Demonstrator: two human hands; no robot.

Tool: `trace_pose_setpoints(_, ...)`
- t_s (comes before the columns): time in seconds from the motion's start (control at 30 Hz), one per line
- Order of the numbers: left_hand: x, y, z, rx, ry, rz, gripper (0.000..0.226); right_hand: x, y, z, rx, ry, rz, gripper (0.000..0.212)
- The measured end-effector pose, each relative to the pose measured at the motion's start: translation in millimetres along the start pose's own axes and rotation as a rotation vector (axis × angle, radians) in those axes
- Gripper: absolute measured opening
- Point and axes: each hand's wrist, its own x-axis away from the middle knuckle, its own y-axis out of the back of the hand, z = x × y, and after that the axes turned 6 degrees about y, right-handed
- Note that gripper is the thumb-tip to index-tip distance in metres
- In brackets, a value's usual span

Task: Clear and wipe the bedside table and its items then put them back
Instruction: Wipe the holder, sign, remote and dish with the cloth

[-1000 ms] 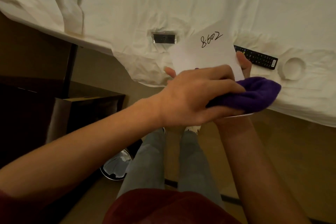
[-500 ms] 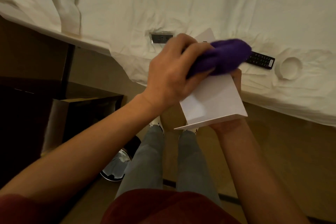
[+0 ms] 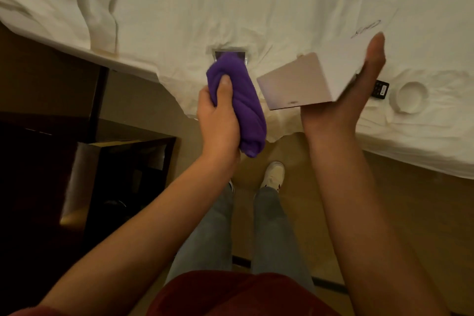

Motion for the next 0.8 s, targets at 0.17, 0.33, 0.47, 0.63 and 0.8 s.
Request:
trace_pose_setpoints(0.17, 2.7, -18.6, 4.8, 0.123, 0.104, 0.001, 0.017, 16.5, -12.5, -13.5, 0.231, 0.034, 0.027, 0.1)
trace_pose_setpoints(0.33, 0.3, -18.0, -4.6, 0.13, 0.163, -0.007, 0.026, 22.0, 3.2, -28.1, 0.41, 0.136, 0.168, 0.103)
trace_pose_setpoints(0.47, 5.9, -13.3, -5.3, 0.111, 0.201, 0.007, 0.025, 20.5, 4.5, -35.1, 0.529, 0.226, 0.198, 0.107)
trace_pose_setpoints(0.63, 10.1, -10.0, -5.6, 0.141, 0.207, 0.017, 0.03, 5.3, 10.3, -37.8, 0.565, 0.169, 0.107, 0.108)
trace_pose_setpoints(0.8, 0.5, -10.6, -11.0, 0.085, 0.139, 0.003, 0.027, 9.9, 19.2, -39.1, 0.563, 0.135, 0.113, 0.096)
